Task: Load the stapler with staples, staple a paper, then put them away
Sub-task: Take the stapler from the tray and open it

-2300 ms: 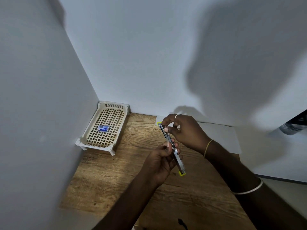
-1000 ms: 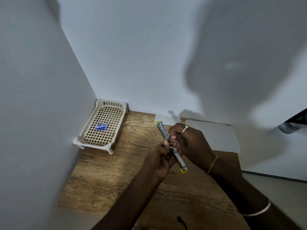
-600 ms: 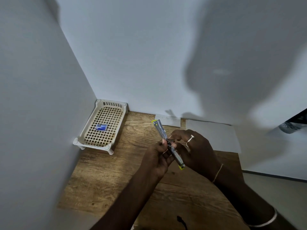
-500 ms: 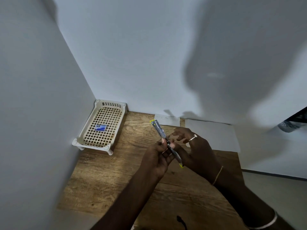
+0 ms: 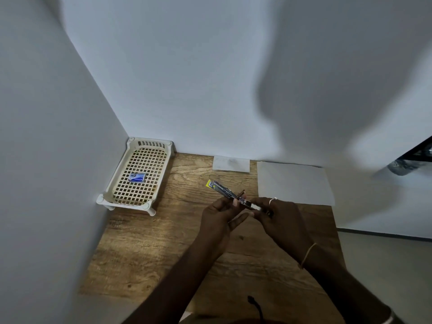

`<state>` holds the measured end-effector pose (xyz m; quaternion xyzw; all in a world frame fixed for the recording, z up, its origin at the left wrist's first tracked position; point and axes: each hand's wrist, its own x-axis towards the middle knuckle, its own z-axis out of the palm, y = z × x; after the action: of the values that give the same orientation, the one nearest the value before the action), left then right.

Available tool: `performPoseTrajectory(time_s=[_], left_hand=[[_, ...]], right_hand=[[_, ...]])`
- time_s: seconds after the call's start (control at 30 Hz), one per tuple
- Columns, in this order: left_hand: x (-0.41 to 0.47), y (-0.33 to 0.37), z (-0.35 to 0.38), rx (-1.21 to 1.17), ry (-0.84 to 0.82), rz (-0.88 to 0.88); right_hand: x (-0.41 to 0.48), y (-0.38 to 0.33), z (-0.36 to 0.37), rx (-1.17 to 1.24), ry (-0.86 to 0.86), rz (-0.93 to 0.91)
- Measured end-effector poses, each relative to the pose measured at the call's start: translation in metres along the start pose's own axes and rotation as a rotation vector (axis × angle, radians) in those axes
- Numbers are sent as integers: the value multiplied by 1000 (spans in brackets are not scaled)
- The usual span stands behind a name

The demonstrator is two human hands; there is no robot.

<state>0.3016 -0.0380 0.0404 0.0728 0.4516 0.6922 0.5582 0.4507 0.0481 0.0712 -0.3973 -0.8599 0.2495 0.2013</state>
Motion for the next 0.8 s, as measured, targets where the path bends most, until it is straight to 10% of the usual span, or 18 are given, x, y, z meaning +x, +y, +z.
performPoseTrajectory(time_s=[0.8], left_hand=[[14,-53,-114,1122,91,280]], right_hand=[[-51,75,83,-195,-123,110]])
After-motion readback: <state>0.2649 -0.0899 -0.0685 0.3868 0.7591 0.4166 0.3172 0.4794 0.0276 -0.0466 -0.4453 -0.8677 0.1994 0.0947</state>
